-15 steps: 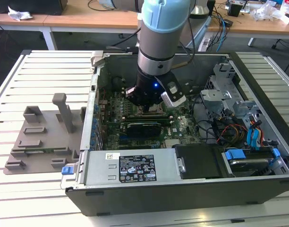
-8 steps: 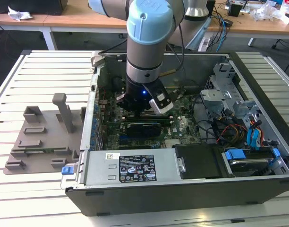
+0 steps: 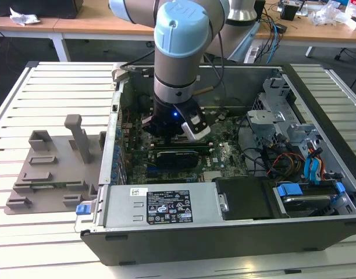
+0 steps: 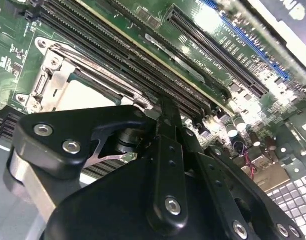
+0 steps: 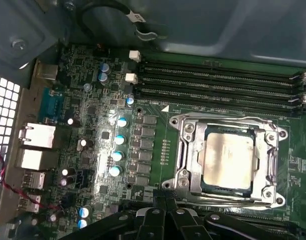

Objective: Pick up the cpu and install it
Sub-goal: 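Install the second cpu locking lever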

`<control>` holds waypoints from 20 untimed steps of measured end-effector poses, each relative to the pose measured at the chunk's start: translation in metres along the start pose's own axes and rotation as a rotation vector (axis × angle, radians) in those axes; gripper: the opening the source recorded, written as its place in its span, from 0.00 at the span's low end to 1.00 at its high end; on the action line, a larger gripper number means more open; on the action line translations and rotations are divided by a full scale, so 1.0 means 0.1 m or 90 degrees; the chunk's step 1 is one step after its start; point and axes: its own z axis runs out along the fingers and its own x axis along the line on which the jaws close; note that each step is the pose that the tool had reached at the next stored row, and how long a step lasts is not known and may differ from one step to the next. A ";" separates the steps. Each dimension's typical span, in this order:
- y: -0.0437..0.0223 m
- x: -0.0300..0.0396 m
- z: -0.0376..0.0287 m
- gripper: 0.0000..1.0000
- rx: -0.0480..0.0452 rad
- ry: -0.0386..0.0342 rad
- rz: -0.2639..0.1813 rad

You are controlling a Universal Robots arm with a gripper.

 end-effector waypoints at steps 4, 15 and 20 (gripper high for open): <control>0.053 -0.007 -0.004 0.11 -0.0002 -0.0007 -0.002; 0.354 -0.478 -0.058 0.11 0.0538 0.0083 0.001; 0.456 -0.533 -0.083 0.11 0.0679 0.0101 0.001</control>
